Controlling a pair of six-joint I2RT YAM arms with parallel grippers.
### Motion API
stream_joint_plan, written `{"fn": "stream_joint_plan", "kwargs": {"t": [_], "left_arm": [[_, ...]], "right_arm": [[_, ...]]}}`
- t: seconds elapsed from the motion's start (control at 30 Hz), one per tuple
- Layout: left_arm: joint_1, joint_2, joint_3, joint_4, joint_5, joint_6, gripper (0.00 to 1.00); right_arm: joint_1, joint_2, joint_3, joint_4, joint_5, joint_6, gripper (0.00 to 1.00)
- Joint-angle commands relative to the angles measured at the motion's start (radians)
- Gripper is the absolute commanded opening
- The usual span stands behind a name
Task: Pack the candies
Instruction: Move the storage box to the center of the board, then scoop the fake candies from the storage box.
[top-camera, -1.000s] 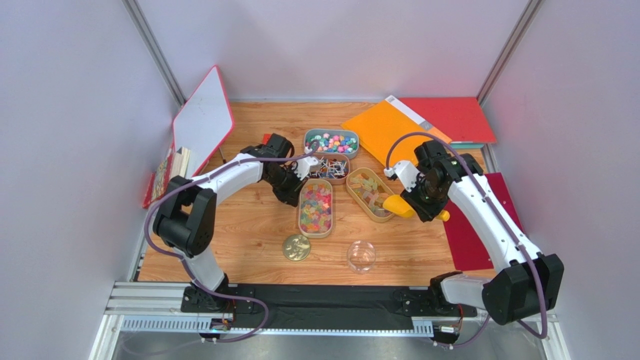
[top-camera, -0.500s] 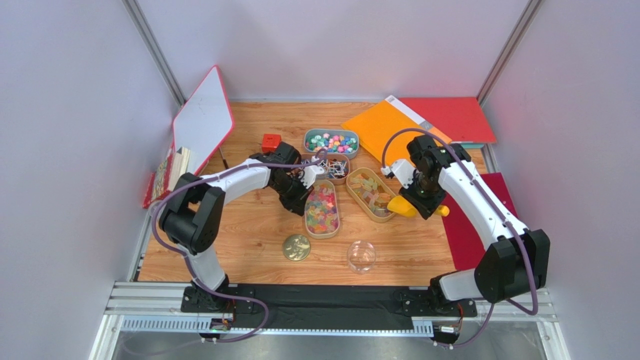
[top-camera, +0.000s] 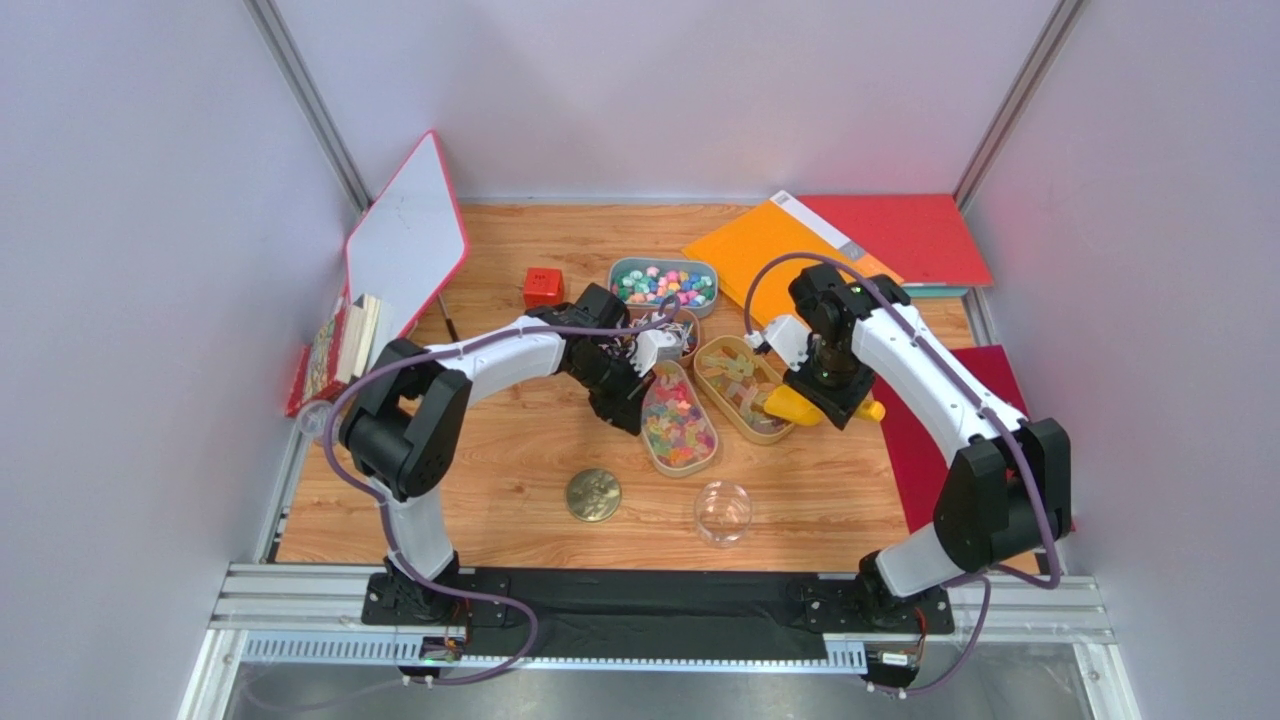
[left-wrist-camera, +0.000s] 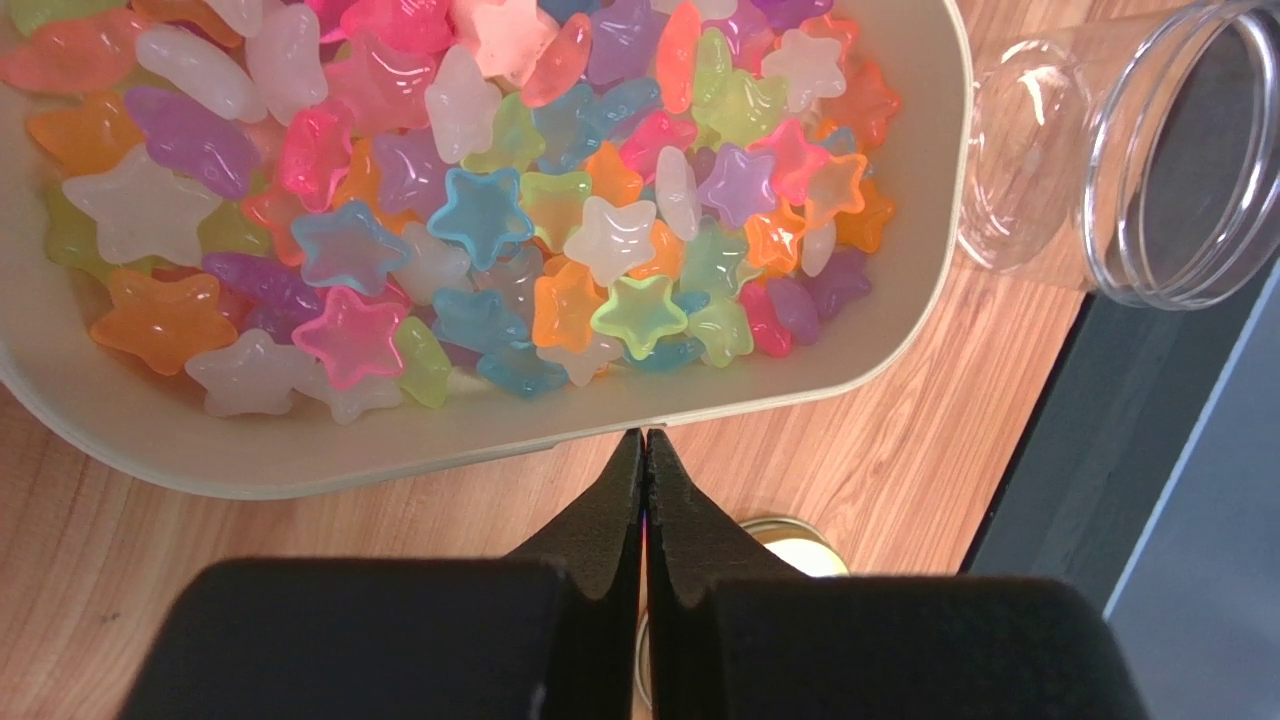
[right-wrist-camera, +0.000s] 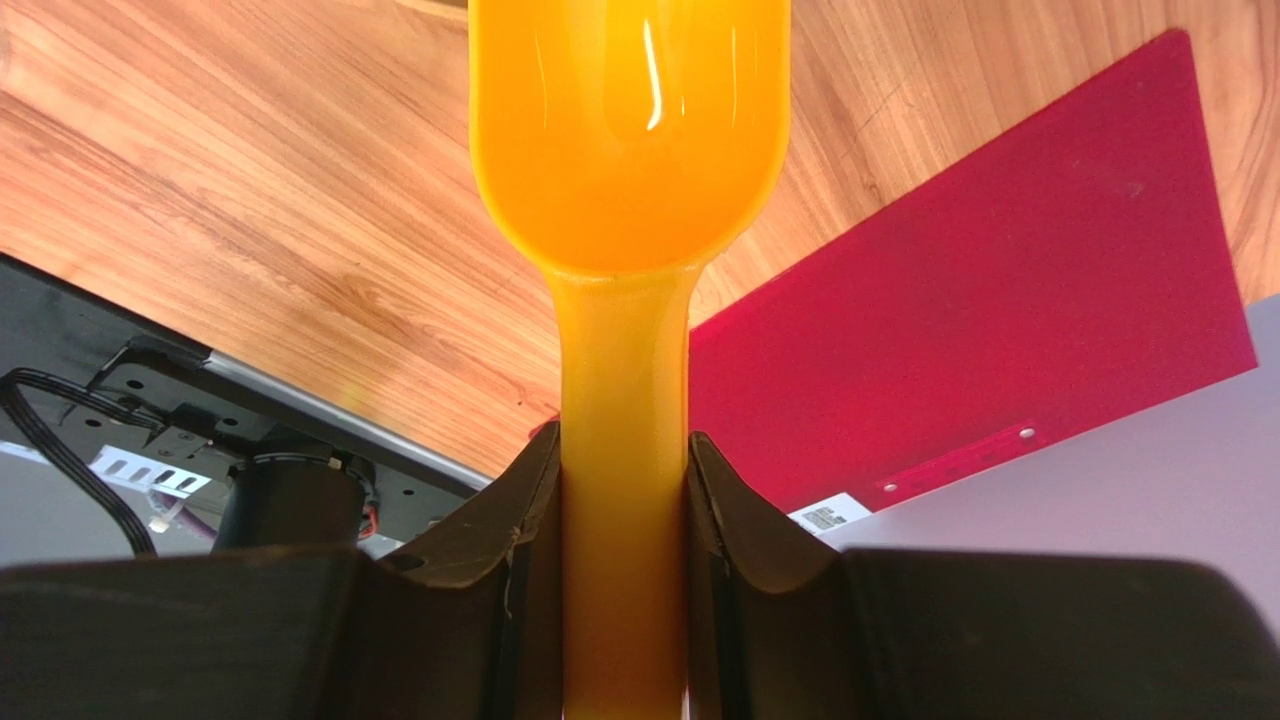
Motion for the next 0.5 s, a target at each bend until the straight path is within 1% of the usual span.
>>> {"fn": "stream_joint_plan", "kwargs": {"t": [0.0,0.1,0.13,0.2,0.23,0.27,0.33,0.47], "left_arm": [[-0.007,0.0,0.035,0.049,0.061,-0.024,0.0],[-0.007,-0.033,0.016,0.055,0.066,-0.028,0.04],[-0.007,-0.045,0.009,0.058,0.068,-0.033,0.08],[-0.007,-0.078,-0.011,0.063,0.069,-0.039,0.13],[-0.005,-0.092,-0.016,0.063,0.068,-0.043,0.2],[-0.007,-0.106,-0.025,0.063,0.065,-0.045,0.24],[-0.007,-0.152,-0.042,0.06,0.057,-0.044,0.3],[-0.004,-0.235,-0.065,0.044,0.051,-0.036,0.31]], "right_arm": [[0.014,0.033,0.018,-0.009,0.074,0.019,0.0],[0.015,0.068,0.04,-0.004,0.082,0.03,0.0],[0.015,0.091,0.047,0.003,0.085,0.034,0.0],[0.015,0.114,0.061,0.011,0.095,0.047,0.0],[0.015,0.125,0.073,0.02,0.1,0.05,0.0],[0.012,0.143,0.078,0.023,0.103,0.057,0.0],[0.015,0.154,0.083,0.022,0.102,0.071,0.0],[0.018,0.162,0.089,-0.004,0.082,0.087,0.0]]}}
